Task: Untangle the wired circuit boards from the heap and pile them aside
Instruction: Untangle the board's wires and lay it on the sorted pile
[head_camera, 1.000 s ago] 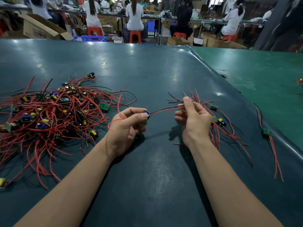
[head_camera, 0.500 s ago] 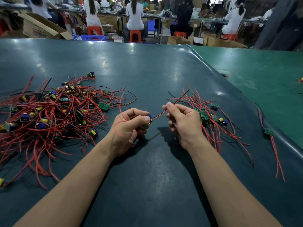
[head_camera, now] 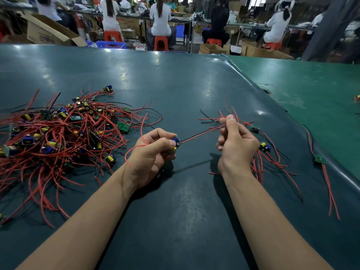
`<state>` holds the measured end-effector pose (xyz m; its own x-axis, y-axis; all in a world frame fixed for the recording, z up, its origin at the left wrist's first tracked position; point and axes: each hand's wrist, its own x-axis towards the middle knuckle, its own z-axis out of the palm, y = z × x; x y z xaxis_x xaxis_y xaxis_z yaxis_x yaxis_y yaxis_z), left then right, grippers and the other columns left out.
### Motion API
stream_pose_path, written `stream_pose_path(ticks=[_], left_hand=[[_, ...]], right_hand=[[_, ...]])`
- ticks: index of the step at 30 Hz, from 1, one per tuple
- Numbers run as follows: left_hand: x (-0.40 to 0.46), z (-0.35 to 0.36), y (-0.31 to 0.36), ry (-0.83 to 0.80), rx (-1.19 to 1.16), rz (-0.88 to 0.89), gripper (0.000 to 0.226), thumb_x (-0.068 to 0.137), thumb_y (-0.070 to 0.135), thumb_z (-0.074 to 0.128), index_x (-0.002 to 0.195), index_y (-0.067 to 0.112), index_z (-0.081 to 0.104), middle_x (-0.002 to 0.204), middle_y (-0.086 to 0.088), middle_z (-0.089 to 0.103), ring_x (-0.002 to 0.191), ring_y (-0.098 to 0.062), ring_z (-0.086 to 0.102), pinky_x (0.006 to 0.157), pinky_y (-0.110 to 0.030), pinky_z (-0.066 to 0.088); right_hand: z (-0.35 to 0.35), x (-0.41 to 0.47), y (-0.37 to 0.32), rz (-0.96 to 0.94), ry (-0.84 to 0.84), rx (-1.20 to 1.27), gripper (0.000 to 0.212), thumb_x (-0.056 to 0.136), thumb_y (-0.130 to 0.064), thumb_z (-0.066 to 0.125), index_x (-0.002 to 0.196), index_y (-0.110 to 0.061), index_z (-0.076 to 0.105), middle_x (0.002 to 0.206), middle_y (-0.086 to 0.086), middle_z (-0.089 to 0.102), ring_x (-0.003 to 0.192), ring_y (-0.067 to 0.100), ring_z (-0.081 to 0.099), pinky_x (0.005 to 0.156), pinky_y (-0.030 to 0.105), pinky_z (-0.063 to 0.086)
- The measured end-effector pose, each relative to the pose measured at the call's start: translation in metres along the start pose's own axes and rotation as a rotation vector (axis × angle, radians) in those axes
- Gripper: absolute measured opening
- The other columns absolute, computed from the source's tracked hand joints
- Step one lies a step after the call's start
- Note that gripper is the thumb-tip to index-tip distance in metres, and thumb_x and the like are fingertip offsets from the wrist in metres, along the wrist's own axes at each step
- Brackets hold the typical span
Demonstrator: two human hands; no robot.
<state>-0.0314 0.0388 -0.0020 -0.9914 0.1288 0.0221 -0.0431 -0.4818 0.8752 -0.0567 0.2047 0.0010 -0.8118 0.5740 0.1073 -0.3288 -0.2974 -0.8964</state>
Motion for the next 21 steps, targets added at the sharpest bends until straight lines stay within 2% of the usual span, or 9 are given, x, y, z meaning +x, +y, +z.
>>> stream_pose_path(ticks=[2, 4, 7, 12, 15, 17, 18, 20, 21], left_hand=[[0.001, -0.001, 0.001, 0.008, 0.002, -0.002, 0.012, 0.064, 0.0, 0.06, 0.069, 0.01, 0.061, 0.065, -0.001, 0.062, 0.055, -0.01, 0.054, 0.055, -0.023, 0.044], [0.003, -0.003, 0.004, 0.064, -0.016, -0.012, 0.022, 0.062, -0.003, 0.069, 0.08, 0.01, 0.064, 0.068, 0.0, 0.066, 0.057, -0.01, 0.056, 0.057, -0.022, 0.045], [0.007, -0.006, 0.008, 0.196, -0.148, -0.003, 0.027, 0.069, 0.011, 0.069, 0.096, 0.01, 0.065, 0.076, -0.001, 0.073, 0.062, -0.009, 0.064, 0.061, -0.018, 0.051], [0.009, -0.01, 0.012, 0.212, -0.269, 0.055, 0.033, 0.067, 0.0, 0.065, 0.1, 0.006, 0.067, 0.08, -0.002, 0.071, 0.073, -0.008, 0.066, 0.076, -0.015, 0.055], [0.008, -0.01, 0.012, 0.199, -0.324, 0.085, 0.03, 0.071, 0.0, 0.063, 0.1, 0.005, 0.067, 0.084, -0.003, 0.072, 0.077, -0.01, 0.068, 0.074, -0.018, 0.056], [0.008, -0.01, 0.012, 0.205, -0.322, 0.112, 0.021, 0.073, 0.005, 0.064, 0.093, 0.01, 0.07, 0.084, -0.001, 0.074, 0.08, -0.011, 0.069, 0.076, -0.022, 0.057], [0.008, -0.011, 0.012, 0.216, -0.302, 0.128, 0.016, 0.073, 0.009, 0.067, 0.088, 0.012, 0.071, 0.086, 0.0, 0.074, 0.083, -0.012, 0.069, 0.079, -0.024, 0.056], [0.007, -0.012, 0.014, 0.207, -0.27, 0.165, 0.017, 0.07, 0.018, 0.073, 0.085, 0.012, 0.068, 0.091, -0.003, 0.075, 0.09, -0.015, 0.07, 0.082, -0.026, 0.055], [0.006, -0.013, 0.015, 0.181, -0.272, 0.172, 0.023, 0.066, 0.024, 0.076, 0.084, 0.011, 0.066, 0.09, -0.005, 0.074, 0.088, -0.015, 0.071, 0.08, -0.026, 0.056]], right_hand=[[0.0, 0.001, -0.001, -0.002, 0.014, 0.008, 0.034, 0.095, -0.02, 0.064, 0.062, -0.017, 0.07, 0.047, -0.006, 0.05, 0.037, 0.007, 0.039, 0.035, 0.016, 0.028], [0.001, 0.001, -0.001, 0.004, 0.01, -0.009, 0.036, 0.094, -0.021, 0.064, 0.059, -0.017, 0.069, 0.045, -0.007, 0.048, 0.037, 0.007, 0.037, 0.036, 0.017, 0.027], [0.001, 0.0, 0.003, -0.024, -0.047, -0.057, 0.034, 0.095, -0.022, 0.063, 0.062, -0.015, 0.067, 0.044, -0.007, 0.046, 0.037, 0.009, 0.036, 0.036, 0.018, 0.027], [0.001, -0.005, 0.009, 0.057, -0.137, -0.139, 0.03, 0.095, -0.022, 0.064, 0.067, -0.012, 0.067, 0.046, -0.006, 0.048, 0.035, 0.009, 0.041, 0.035, 0.017, 0.029], [-0.001, -0.004, 0.011, 0.128, -0.156, -0.21, 0.029, 0.093, -0.024, 0.066, 0.067, -0.012, 0.067, 0.049, -0.005, 0.052, 0.036, 0.009, 0.043, 0.036, 0.017, 0.031], [-0.002, -0.004, 0.012, 0.112, -0.201, -0.326, 0.017, 0.091, -0.025, 0.069, 0.078, -0.014, 0.068, 0.062, -0.002, 0.058, 0.041, 0.011, 0.05, 0.036, 0.018, 0.033], [-0.002, -0.005, 0.012, 0.105, -0.23, -0.392, 0.011, 0.089, -0.025, 0.071, 0.092, -0.016, 0.066, 0.075, 0.001, 0.061, 0.048, 0.014, 0.056, 0.036, 0.019, 0.037], [-0.003, -0.008, 0.013, 0.079, -0.286, -0.566, 0.037, 0.085, -0.025, 0.075, 0.118, -0.019, 0.058, 0.096, 0.002, 0.059, 0.07, 0.025, 0.066, 0.046, 0.029, 0.05], [-0.003, -0.009, 0.013, 0.04, -0.313, -0.623, 0.038, 0.085, -0.025, 0.076, 0.118, -0.018, 0.06, 0.094, 0.002, 0.061, 0.076, 0.029, 0.067, 0.057, 0.037, 0.055]])
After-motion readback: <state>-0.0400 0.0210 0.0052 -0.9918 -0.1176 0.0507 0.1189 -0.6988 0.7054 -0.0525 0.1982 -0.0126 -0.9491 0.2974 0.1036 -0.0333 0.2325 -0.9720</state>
